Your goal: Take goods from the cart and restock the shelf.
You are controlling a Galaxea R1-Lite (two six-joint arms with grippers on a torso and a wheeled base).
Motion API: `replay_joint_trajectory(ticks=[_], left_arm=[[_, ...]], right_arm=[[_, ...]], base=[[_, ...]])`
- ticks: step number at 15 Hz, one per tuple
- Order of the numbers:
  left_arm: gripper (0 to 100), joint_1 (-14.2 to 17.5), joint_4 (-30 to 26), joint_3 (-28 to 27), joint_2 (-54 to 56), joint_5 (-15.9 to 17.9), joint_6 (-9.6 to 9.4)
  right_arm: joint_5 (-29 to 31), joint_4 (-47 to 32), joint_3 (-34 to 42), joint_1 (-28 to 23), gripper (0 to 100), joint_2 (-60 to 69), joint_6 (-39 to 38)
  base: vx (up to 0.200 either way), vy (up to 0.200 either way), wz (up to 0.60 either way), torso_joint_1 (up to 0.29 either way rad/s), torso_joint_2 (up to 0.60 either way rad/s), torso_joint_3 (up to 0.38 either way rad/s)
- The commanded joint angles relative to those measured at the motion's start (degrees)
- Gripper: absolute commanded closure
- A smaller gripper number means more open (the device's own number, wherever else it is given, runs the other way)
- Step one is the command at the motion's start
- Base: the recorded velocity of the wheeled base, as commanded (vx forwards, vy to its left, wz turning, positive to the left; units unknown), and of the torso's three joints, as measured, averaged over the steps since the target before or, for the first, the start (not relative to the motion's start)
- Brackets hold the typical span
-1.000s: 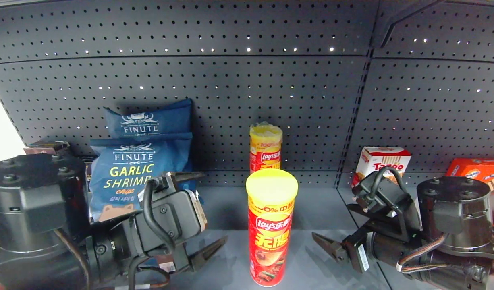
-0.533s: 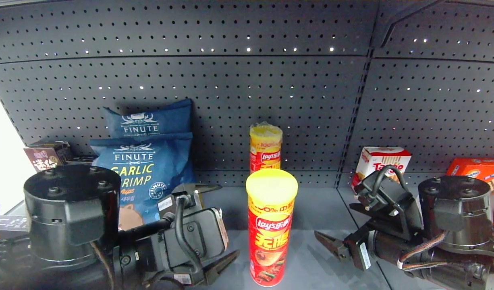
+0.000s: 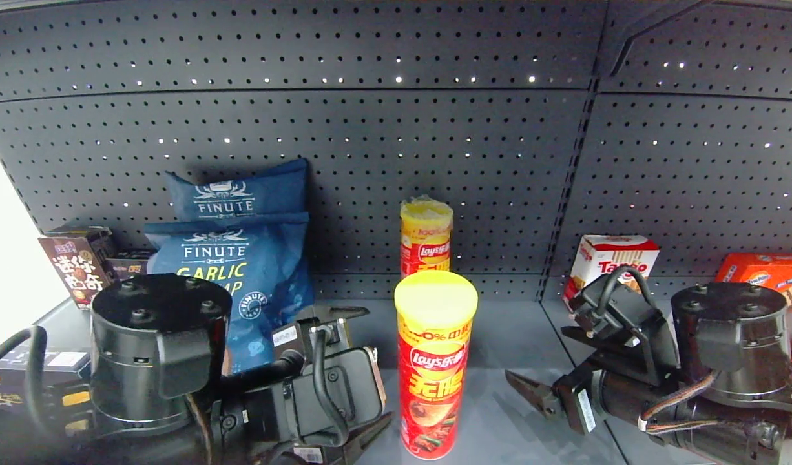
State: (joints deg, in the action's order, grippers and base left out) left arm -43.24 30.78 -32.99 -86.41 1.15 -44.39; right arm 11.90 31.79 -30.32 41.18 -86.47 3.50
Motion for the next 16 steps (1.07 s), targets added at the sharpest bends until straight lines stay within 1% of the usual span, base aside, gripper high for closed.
replay_joint_trajectory(ticks=[1, 2, 8, 10, 16], left_arm=[[0, 0.0, 0.5, -0.1, -1.0, 0.0, 0.0], [0, 0.0, 1.7, -0.1, -1.6, 0.0, 0.0], [0, 0.0, 1.9, -0.1, -2.5, 0.0, 0.0], [0, 0.0, 3.3, -0.1, -3.7, 0.0, 0.0], [0, 0.0, 3.5, -0.2, -4.6, 0.0, 0.0]], right_arm=[[0.1, 0.0, 0.1, 0.0, 0, 0.1, 0.0], [0.0, 0.0, 0.1, 0.0, 0, 0.1, 0.0], [0.1, 0.0, 0.6, 0.0, 0, 0.1, 0.0], [0.0, 0.4, 1.1, 0.0, 0, 0.3, 0.0], [0.0, 0.5, 1.8, 0.0, 0, 0.9, 0.0]], base=[[0.0, 0.0, 0.0, 0.0, 0.0, 0.0], [0.0, 0.0, 0.0, 0.0, 0.0, 0.0], [0.0, 0.0, 0.0, 0.0, 0.0, 0.0], [0.0, 0.0, 0.0, 0.0, 0.0, 0.0], [0.0, 0.0, 0.0, 0.0, 0.0, 0.0]])
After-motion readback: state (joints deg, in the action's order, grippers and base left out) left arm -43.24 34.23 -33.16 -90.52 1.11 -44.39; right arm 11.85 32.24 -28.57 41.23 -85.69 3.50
